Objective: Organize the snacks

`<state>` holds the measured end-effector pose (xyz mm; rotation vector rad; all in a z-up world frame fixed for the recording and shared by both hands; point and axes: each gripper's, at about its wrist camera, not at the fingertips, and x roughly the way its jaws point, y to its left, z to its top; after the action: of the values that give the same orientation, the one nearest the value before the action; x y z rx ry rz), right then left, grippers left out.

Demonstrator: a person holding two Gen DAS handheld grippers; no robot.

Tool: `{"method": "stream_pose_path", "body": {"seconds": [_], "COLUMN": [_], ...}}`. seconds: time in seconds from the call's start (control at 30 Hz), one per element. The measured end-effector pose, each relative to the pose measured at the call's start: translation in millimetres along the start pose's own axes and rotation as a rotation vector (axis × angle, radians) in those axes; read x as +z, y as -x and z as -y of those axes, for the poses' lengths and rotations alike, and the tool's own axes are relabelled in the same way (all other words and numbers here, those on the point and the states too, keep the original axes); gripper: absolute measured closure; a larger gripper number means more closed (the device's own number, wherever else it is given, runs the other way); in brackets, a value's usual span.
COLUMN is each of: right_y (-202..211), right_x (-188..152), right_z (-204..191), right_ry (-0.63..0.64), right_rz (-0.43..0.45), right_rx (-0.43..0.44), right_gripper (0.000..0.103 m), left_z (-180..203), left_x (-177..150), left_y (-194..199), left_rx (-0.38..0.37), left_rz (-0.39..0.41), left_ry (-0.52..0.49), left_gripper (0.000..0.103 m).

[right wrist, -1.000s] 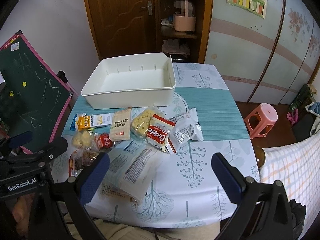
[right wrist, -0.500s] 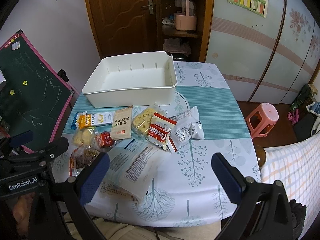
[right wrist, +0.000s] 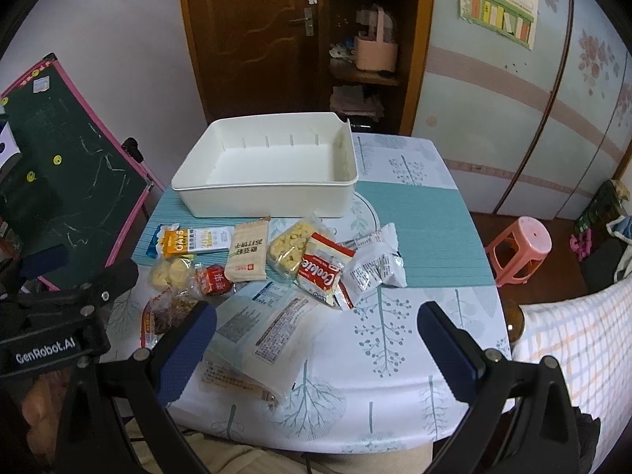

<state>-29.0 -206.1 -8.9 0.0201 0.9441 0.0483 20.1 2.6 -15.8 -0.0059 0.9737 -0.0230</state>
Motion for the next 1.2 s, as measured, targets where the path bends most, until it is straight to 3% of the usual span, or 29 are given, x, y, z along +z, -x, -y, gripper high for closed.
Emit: {"method": "stream_pose_path", "body": {"seconds": [0.27,0.43,0.57,0.7,0.93,1.2], "right_y": [3,-1,-13,-44,-110,-152], "right_x": [5,7,8,5,-16,-32], "right_z": [-6,-6,-5,1,21,24], "right_ry": [0.029,0.031,0.032,0.015,-0.105,-0.171], "right_rz": [0.0,-0.01,-0.041,-0.123,-0.342,-0.436], "right_rx": [0.018,0.03,0.043,0.052,0.159,0.235], "right_gripper": [0.001,0.001,0.001,0.001,0.001,0.002], "left_z": [-3,-14,-32,-54,-92,-96], "left_x": [6,9,10,7,-16,-52], "left_y": [5,3,-8,-24,-74,-134], "left_rx": [0.023,0.001,-0.09,-0.017,0.058,0.109], "left_rz": [0.049,0.051,0.001,-0.014,-0.137,-0.275], "left_ry": [-0.002,0.006,0.029,0.046,0.055,-0.06], "left_gripper": [0.001,0.001,0.001,0.001,0.001,0.001]}}
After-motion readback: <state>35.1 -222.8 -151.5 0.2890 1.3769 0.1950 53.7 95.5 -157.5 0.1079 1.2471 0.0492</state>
